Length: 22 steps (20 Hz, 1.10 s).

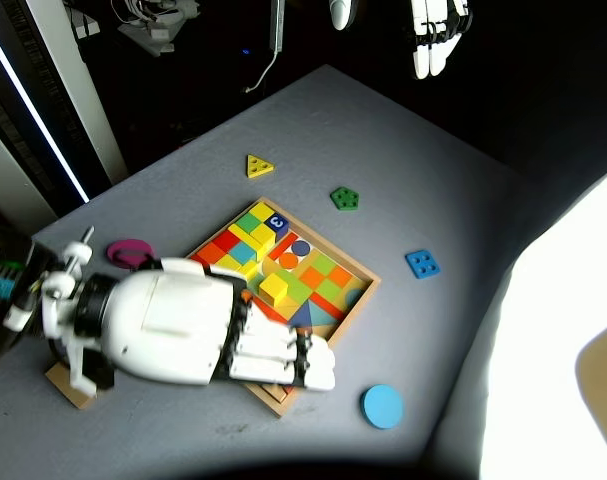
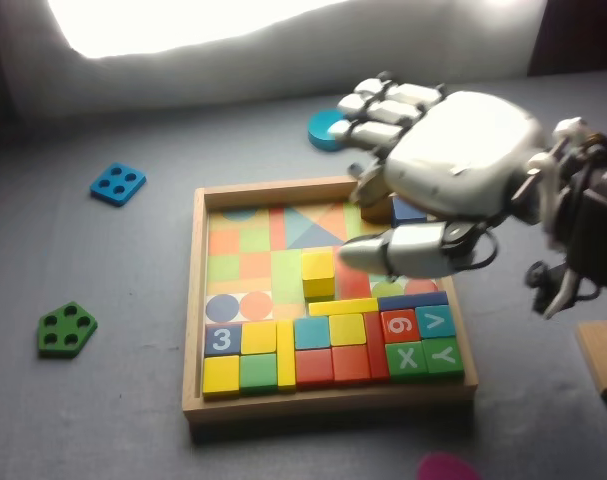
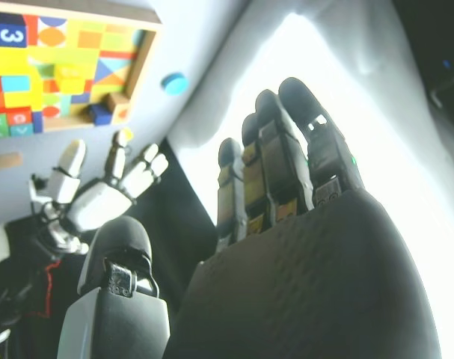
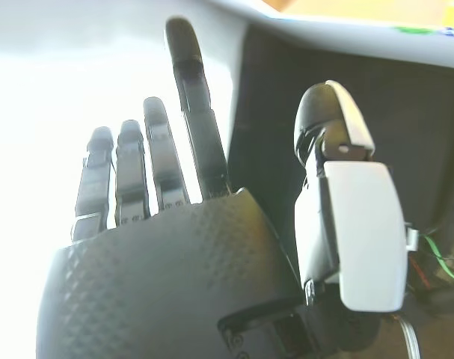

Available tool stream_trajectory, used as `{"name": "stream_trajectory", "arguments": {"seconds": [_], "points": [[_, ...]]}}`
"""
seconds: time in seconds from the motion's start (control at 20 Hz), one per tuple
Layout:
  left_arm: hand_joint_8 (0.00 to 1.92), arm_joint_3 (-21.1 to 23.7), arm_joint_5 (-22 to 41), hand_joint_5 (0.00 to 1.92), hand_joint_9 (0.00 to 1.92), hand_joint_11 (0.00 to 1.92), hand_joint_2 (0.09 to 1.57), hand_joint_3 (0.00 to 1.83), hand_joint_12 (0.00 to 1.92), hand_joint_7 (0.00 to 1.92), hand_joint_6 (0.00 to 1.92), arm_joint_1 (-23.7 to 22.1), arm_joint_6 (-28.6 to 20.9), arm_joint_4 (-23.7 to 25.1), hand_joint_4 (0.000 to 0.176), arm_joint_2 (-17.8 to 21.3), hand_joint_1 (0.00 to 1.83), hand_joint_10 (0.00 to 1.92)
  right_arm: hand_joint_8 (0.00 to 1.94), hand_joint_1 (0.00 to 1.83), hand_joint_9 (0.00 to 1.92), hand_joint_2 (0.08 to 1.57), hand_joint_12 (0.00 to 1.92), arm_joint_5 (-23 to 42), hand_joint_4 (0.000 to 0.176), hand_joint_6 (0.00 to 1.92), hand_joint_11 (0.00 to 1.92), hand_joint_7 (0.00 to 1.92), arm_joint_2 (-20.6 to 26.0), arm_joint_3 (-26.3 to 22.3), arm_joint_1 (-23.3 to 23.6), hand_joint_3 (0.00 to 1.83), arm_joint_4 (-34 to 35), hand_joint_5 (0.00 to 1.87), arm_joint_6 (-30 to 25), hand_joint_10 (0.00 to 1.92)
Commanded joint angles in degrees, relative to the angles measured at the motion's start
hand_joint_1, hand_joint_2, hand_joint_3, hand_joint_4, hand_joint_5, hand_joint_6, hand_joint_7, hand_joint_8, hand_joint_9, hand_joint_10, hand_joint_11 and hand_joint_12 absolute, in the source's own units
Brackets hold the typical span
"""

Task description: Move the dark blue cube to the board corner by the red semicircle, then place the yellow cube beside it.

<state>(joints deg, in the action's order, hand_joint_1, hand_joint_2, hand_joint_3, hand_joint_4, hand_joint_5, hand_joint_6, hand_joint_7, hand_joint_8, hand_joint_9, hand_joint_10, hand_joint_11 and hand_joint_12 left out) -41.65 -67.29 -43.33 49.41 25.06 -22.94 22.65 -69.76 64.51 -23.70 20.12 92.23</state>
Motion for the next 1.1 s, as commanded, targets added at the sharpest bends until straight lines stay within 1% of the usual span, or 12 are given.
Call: {"name": "stream_trajectory", "arguments": {"seconds": [0.0, 0.05, 0.1, 0.3, 0.4, 0.55, 0.75, 0.8, 0.9, 0.95, 1.05], "points": [[0.0, 0.1, 5.61, 0.24, 0.35, 0.0, 1.25, 0.0, 1.0, 0.28, 0.0, -0.56, -0.06, 0.9, 0.049, 0.07, 0.13, 0.01, 0.01, 0.0, 0.0, 1.2, 0.0, 4.58, 0.0, 0.03, 0.0, 0.15, -0.13, -0.28, 1.06, 0.01, -0.74, 0.83, -0.19, 0.0], [0.0, 0.1, 5.61, 0.23, 0.34, 0.0, 1.25, 0.0, 1.0, 0.27, 0.0, -0.56, -0.06, 0.9, 0.048, 0.07, 0.11, 0.0, 0.0, 0.0, 0.0, 1.2, 0.0, 3.51, 0.0, 0.02, 0.0, 0.14, -0.77, -0.42, 1.18, 0.0, -0.73, 0.81, -0.26, 0.0], [0.0, 0.08, 5.61, 0.23, 0.34, 0.0, 1.25, 0.0, 1.0, 0.27, 0.0, -0.56, -0.06, 0.9, 0.055, 0.07, 0.13, 0.0, 0.0, 0.0, 0.0, 1.2, 0.0, 2.6, 0.0, 0.02, 0.0, 0.14, -1.4, -0.41, 1.18, 0.0, -0.73, 0.81, -0.25, 0.0], [0.01, 0.18, 5.61, 0.22, 0.33, 0.0, 1.25, 0.0, 0.98, 0.26, 0.0, -0.55, -0.06, 0.89, 0.051, 0.07, 0.13, 0.01, 0.0, 0.0, 0.0, 1.2, 0.0, -0.36, 0.0, 0.02, 0.0, 0.14, -2.69, -0.41, 1.25, 0.0, -0.7, 0.81, -0.72, 0.0], [0.01, 0.18, 5.61, 0.23, 0.34, 0.0, 1.25, 0.0, 1.01, 0.27, 0.01, -0.55, -0.06, 0.89, 0.05, 0.07, 0.14, 0.01, 0.0, 0.0, 0.0, 1.2, 0.0, -0.38, 0.0, 0.01, 0.0, 0.14, -3.07, -0.41, 1.24, 0.0, -0.7, 0.81, -0.71, 0.0], [0.0, 0.16, 5.61, 0.23, 0.34, 0.0, 1.25, 0.0, 1.0, 0.27, 0.0, -0.55, -0.06, 0.89, 0.051, 0.07, 0.12, 0.01, 0.0, 0.0, 0.0, 1.2, 0.0, 0.05, 0.0, 0.01, 0.0, 0.12, -3.51, -0.41, 1.32, 0.0, -0.7, 0.81, -0.67, 0.0], [0.0, 0.18, 5.61, 0.23, 0.34, 0.0, 1.25, 0.0, 1.0, 0.27, 0.0, -0.55, -0.06, 0.89, 0.05, 0.07, 0.14, 0.0, 0.0, 0.0, 0.0, 1.2, 0.0, 0.34, 0.0, 0.01, 0.0, 0.13, -3.98, -0.4, 1.35, 0.0, -0.7, 0.8, -0.63, 0.0], [0.01, 0.17, 5.61, 0.21, 0.33, 0.0, 1.25, 0.0, 0.99, 0.26, 0.0, -0.55, -0.06, 0.89, 0.057, 0.07, 0.11, 0.0, 0.01, 0.0, 0.0, 1.2, 0.0, 0.33, 0.0, 0.01, 0.0, 0.14, -4.05, -0.4, 1.18, 0.0, -0.7, 0.8, -0.6, 0.0], [0.0, 0.11, 5.61, 0.22, 0.34, 0.0, 1.25, 0.0, 0.99, 0.26, 0.0, -0.55, -0.06, 0.89, 0.057, 0.07, 0.11, 0.0, 0.0, 0.0, 0.0, 1.2, 0.0, -0.01, 0.0, 0.01, 0.0, 0.14, -4.13, -0.39, 0.87, 0.0, -0.7, 0.8, -0.47, 0.0], [0.0, 0.13, 5.61, 0.22, 0.33, 0.0, 1.25, 0.0, 0.99, 0.25, 0.0, -0.55, -0.06, 0.89, 0.052, 0.07, 0.12, 0.0, 0.0, 0.0, 0.0, 1.2, 0.0, -0.19, 0.0, 0.01, 0.0, 0.14, -4.16, -0.39, 0.6, 0.0, -0.7, 0.81, -0.22, 0.0], [0.0, 0.2, 5.61, 0.22, 0.33, 0.0, 1.25, 0.0, 0.99, 0.25, 0.0, -0.56, -0.06, 0.88, 0.053, 0.07, 0.12, 0.0, 0.0, 0.0, 0.0, 1.21, 0.0, -0.83, 0.0, 0.01, 0.0, 0.13, -4.17, -0.38, 0.5, 0.0, -0.7, 0.81, -0.27, 0.0]]}}
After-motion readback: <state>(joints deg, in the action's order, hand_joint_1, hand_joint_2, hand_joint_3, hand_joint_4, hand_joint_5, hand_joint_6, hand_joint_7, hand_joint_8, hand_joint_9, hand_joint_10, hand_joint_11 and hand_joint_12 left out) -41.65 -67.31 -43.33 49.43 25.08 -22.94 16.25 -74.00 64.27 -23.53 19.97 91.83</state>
